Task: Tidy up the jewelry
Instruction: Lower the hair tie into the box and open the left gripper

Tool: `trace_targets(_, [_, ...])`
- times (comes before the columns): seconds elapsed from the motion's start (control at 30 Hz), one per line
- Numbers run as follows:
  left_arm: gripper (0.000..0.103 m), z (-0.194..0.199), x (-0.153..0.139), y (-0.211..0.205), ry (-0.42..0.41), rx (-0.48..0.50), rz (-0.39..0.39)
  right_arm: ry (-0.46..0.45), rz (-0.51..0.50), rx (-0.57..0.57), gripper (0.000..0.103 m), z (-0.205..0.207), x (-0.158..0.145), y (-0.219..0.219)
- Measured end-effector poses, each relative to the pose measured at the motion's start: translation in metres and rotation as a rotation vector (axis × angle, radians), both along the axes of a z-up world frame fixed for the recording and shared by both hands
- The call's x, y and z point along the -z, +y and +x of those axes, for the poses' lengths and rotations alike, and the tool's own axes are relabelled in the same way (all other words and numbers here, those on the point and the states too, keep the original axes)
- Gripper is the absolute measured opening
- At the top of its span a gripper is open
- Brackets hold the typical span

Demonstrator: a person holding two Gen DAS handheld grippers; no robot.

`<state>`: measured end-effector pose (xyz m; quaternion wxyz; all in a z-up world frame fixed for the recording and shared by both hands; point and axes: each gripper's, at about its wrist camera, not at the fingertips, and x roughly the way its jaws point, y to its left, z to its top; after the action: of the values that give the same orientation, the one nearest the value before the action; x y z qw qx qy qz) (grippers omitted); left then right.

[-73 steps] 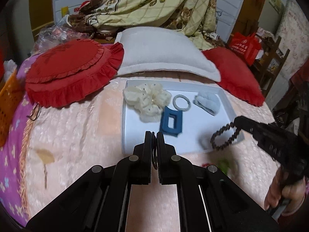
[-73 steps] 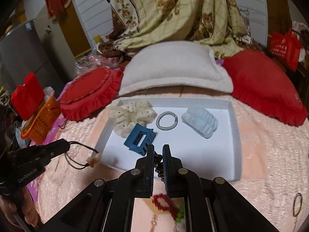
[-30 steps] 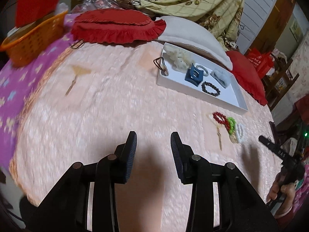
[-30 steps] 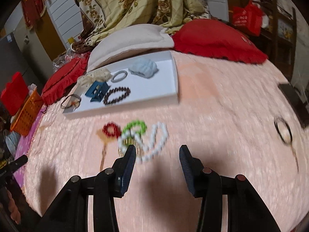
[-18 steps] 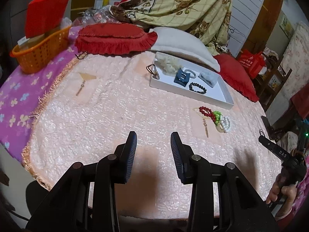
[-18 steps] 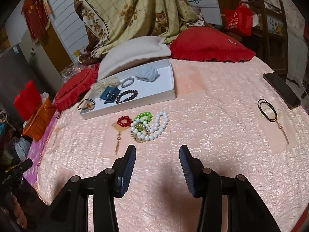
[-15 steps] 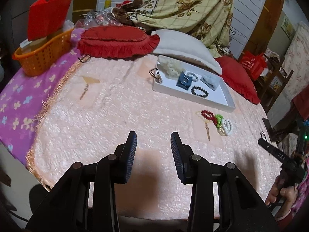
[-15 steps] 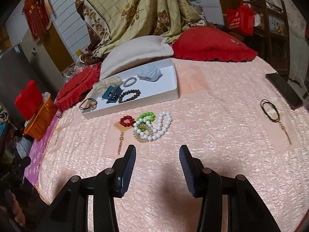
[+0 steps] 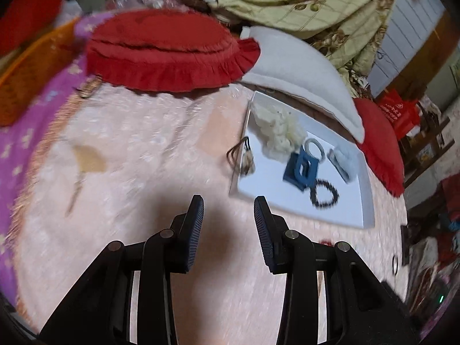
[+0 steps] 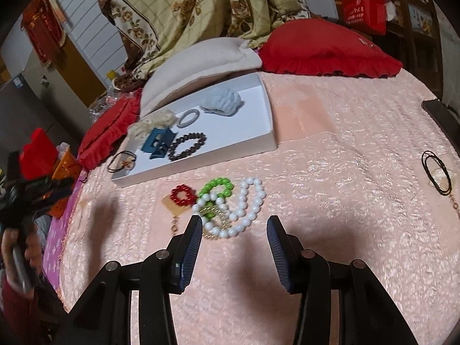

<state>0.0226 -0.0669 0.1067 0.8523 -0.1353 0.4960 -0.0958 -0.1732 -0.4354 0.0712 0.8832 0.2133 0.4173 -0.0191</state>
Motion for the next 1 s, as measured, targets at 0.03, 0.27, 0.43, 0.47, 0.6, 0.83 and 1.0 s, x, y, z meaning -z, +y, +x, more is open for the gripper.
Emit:
trace_targets(0.03, [0.035, 0.015, 0.007, -0.004, 0.017, 0.009, -0.009, 0.006, 0.000, 0.003, 0.045, 0.003, 0.002, -0.002])
trace_targets(0.27, [0.035, 0.066, 0.038, -0.022, 0.062, 0.023, 0.061, 0.033, 0.013, 0.028, 0.045, 0.016, 0.014, -0.017])
trace_targets(0.43, [0.010, 0.076, 0.041, -0.035, 0.073, 0.079, 0.083, 0.041, 0.019, 0.043, 0.045, 0.020, 0.019, -0.023])
trace_targets(0.47, [0.010, 0.076, 0.039, -0.038, 0.072, 0.093, 0.071, 0.042, 0.016, 0.046, 0.045, 0.021, 0.020, -0.023])
trace_targets(0.6, [0.010, 0.075, 0.022, -0.063, 0.049, 0.184, 0.000, 0.055, 0.024, 0.048, 0.045, 0.026, 0.026, -0.025])
trace_targets(0.83, [0.025, 0.072, -0.007, -0.093, 0.008, 0.231, -0.022, 0.049, 0.025, 0.034, 0.045, 0.028, 0.022, -0.023])
trace_targets(1.0, [0.044, 0.054, -0.002, -0.091, -0.023, 0.222, 0.054, 0.041, 0.012, 0.043, 0.045, 0.032, 0.017, -0.030])
